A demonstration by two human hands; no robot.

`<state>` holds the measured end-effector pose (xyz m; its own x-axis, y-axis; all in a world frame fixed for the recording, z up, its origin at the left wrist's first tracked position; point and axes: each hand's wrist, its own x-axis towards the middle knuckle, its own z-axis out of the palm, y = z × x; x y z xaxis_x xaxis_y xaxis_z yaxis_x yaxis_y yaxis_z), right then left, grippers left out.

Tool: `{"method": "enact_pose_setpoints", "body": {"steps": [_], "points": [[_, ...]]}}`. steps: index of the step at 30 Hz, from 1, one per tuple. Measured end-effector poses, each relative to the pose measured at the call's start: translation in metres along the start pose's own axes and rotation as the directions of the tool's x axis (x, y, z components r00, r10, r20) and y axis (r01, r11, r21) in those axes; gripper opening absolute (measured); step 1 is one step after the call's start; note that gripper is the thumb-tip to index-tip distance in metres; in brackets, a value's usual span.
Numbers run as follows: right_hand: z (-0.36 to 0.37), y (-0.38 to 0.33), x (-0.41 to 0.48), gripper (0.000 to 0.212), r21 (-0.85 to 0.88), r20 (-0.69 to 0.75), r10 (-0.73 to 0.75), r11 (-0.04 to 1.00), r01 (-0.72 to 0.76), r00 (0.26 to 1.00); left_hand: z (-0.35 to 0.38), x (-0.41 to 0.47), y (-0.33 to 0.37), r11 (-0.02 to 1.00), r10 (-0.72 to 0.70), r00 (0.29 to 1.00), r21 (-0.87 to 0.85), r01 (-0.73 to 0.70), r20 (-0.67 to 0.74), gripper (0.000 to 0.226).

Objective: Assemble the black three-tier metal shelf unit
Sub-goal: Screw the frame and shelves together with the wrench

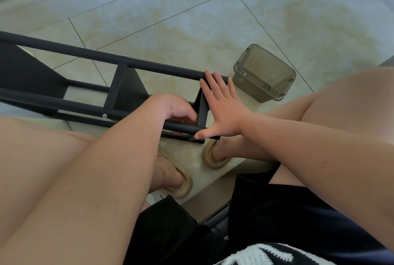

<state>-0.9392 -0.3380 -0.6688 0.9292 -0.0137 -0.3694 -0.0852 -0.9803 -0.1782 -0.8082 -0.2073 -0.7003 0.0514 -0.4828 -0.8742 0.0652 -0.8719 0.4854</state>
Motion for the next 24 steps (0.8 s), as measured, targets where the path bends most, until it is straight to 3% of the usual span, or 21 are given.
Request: {"method": "enact_pose_setpoints", "body": {"steps": [15,24], "points": [[0.0001,0.0004,0.0005,0.148,-0.007,-0.004,0.001,1.0,-0.001,1.0,-0.0003,-0.001,0.0,0.998,0.062,0.998,-0.03,-0.062,-0.007,0.022],[0.0004,-0.0003,0.0,0.148,-0.002,-0.007,0.002,1.0,-0.002,1.0,0.0008,-0.0006,0.0008,0.998,-0.044,0.999,-0.032,0.044,0.014,0.021]]}}
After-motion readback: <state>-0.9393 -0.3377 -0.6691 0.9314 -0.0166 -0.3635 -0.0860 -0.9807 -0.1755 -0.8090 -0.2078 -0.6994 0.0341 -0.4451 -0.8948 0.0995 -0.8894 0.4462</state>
